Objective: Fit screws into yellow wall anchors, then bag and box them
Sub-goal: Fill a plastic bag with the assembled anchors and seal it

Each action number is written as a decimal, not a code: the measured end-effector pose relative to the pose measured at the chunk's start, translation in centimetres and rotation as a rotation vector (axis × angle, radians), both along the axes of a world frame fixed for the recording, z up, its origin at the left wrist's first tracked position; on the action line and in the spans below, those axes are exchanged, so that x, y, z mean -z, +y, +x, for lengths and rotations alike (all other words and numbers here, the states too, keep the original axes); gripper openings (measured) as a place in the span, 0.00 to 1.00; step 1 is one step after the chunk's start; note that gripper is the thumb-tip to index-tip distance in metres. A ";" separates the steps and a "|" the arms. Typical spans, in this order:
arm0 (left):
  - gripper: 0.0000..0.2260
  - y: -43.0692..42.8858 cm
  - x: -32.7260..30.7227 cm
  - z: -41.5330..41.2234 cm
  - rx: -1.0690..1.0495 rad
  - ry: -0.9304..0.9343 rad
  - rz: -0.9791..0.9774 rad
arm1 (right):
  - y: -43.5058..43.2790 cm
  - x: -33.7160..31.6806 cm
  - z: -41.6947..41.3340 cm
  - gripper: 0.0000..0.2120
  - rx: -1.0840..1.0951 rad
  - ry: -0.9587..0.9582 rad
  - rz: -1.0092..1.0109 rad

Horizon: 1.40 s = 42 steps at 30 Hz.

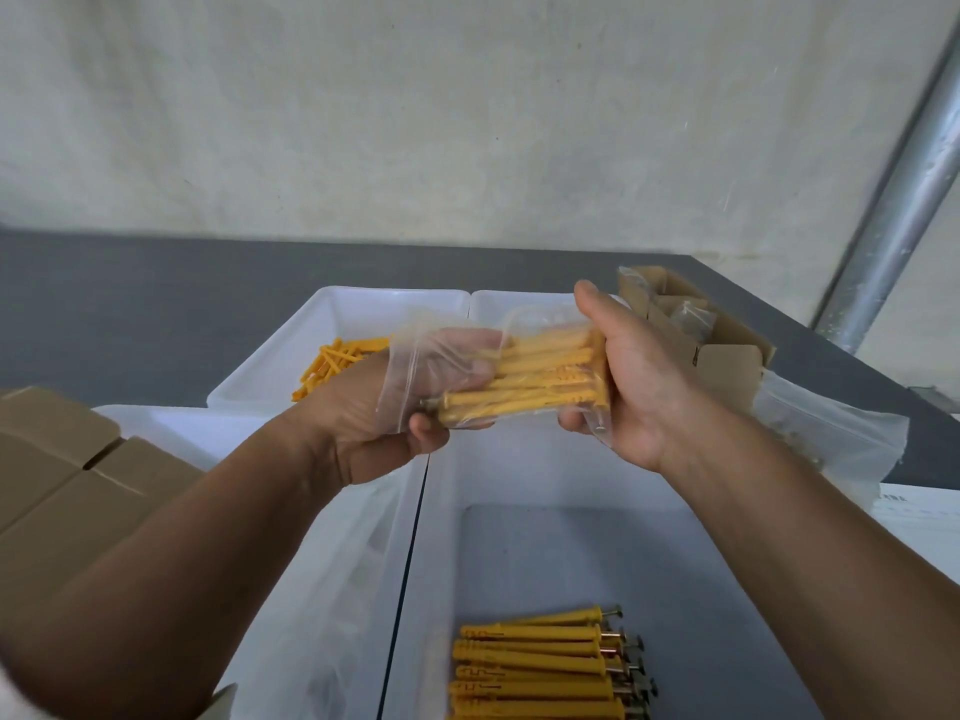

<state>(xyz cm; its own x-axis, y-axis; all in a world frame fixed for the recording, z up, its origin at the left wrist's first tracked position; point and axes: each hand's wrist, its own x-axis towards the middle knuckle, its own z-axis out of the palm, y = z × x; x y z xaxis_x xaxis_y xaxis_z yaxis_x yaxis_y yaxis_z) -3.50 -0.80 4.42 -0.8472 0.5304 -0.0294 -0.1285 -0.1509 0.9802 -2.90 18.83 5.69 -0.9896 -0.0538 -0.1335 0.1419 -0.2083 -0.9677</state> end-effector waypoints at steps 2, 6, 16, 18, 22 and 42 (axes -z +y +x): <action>0.15 -0.2 -0.2 0.0 0.015 0.005 0.035 | 0.1 -0.2 -0.2 0.23 0.015 0.041 0.052; 0.16 -0.2 -0.2 0.4 0.022 0.000 -0.019 | 0.3 -0.2 -0.2 0.16 0.094 0.074 0.186; 0.21 -0.2 0.0 0.6 0.034 0.020 -0.037 | 0.9 -0.3 -0.6 0.13 0.125 0.136 0.280; 0.20 0.0 -0.1 0.5 -0.009 0.008 -0.017 | 1.1 -0.3 -0.7 0.12 0.152 0.142 0.299; 0.13 0.1 0.0 0.7 -0.046 0.017 -0.009 | 1.3 0.0 -0.9 0.14 0.199 0.166 0.385; 0.07 0.5 0.2 0.4 0.030 -0.019 -0.063 | 1.8 -0.8 -0.7 0.14 0.219 -0.001 0.183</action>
